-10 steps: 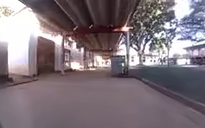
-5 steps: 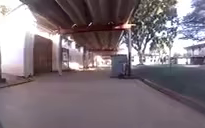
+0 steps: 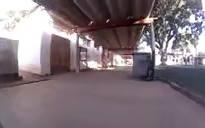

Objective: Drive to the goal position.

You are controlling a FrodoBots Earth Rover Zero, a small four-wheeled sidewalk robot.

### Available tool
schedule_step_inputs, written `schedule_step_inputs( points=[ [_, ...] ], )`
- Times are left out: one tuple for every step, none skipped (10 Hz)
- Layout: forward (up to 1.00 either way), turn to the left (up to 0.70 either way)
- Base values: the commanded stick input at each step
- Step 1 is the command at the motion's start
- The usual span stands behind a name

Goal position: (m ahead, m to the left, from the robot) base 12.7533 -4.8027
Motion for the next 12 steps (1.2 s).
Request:
schedule_step_inputs(
  points=[
    [0.85,0.0],
    [0.85,0.0],
    [0.85,0.01],
    [0.85,0.19],
    [0.85,0.31],
    [0.85,0.14],
    [0.85,0.0],
    [0.85,0.0],
    [0.85,0.0],
    [0.85,0.0],
    [0.85,0.0],
    [0.85,0.0]
  ],
)
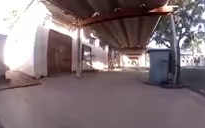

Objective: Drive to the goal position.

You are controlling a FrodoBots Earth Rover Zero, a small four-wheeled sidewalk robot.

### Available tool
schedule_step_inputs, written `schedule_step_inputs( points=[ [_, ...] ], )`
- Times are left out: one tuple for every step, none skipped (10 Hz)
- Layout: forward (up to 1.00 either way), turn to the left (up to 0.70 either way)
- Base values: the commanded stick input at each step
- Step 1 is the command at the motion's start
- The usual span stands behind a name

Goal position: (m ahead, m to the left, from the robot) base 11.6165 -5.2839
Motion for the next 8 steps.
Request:
schedule_step_inputs(
  points=[
    [0.85,0.0],
    [0.85,0.0],
    [0.85,0.0],
    [0.85,0.0],
    [0.85,0.0],
    [0.85,0.0],
    [0.85,0.0],
    [0.85,0.0]
  ],
)
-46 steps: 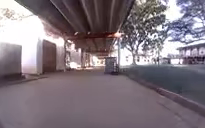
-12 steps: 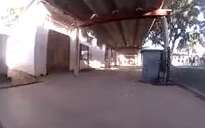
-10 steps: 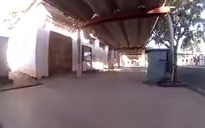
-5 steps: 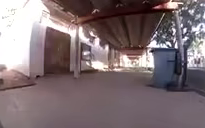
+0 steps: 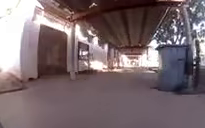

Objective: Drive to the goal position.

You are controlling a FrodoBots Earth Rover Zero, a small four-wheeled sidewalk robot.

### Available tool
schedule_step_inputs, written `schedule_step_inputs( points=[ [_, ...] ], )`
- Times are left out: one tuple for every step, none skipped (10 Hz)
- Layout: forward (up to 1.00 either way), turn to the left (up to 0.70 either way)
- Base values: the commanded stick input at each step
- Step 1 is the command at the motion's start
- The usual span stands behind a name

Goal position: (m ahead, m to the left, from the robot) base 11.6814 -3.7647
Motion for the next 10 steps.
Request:
schedule_step_inputs(
  points=[
    [0.85,0.0],
    [0.85,0.0],
    [0.85,-0.03],
    [0.85,-0.2],
    [0.85,-0.34],
    [0.85,-0.34],
    [0.85,-0.31],
    [0.85,-0.15],
    [0.85,0.0],
    [0.85,0.0]
  ],
)
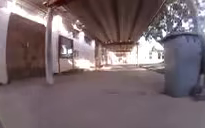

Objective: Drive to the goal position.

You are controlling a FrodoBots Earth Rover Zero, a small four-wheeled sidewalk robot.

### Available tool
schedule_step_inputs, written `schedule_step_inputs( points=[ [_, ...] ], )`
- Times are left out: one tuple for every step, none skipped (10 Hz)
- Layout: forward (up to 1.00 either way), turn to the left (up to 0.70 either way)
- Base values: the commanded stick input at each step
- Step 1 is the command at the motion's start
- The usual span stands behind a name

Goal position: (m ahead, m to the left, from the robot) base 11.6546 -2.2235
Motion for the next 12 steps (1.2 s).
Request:
schedule_step_inputs(
  points=[
    [0.85,0.0],
    [0.85,0.0],
    [0.85,0.0],
    [0.85,0.0],
    [0.85,0.0],
    [0.85,-0.33],
    [0.85,-0.34],
    [0.0,0.0],
    [0.0,0.0],
    [0.0,0.0],
    [0.0,0.0],
    [0.0,0.0]
  ],
)
